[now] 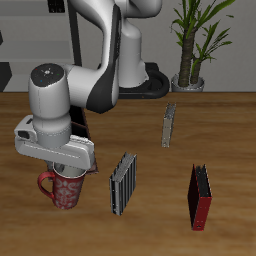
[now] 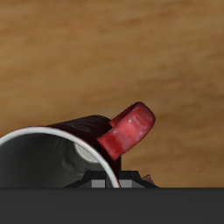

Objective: Place the red mug into the right desk caddy's right compartment

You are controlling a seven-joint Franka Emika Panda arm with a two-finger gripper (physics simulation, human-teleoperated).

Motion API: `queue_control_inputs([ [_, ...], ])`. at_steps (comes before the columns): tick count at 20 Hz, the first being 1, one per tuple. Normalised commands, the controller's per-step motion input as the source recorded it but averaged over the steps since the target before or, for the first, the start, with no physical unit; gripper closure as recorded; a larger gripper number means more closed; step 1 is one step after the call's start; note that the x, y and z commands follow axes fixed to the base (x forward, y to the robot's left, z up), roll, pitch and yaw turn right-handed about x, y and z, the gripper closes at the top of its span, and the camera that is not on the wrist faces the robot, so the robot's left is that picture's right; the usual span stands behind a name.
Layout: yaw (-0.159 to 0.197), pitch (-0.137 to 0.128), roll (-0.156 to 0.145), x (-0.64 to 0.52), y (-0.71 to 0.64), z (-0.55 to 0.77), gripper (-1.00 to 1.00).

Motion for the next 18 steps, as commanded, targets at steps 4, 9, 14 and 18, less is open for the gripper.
queue_control_inputs([
  [4, -0.035, -0.065, -0.038, 0.04, -0.07, 0.41, 1.00],
  [9, 0.003, -0.069, -0.030, -0.11, -0.08, 0.56, 1.00],
  [14, 0.029, -0.082, 0.000, -0.29, 0.05, 0.70, 1.00],
  [18, 0.040, -0.051, -0.012, -0.25, 0.04, 0.46, 1.00],
])
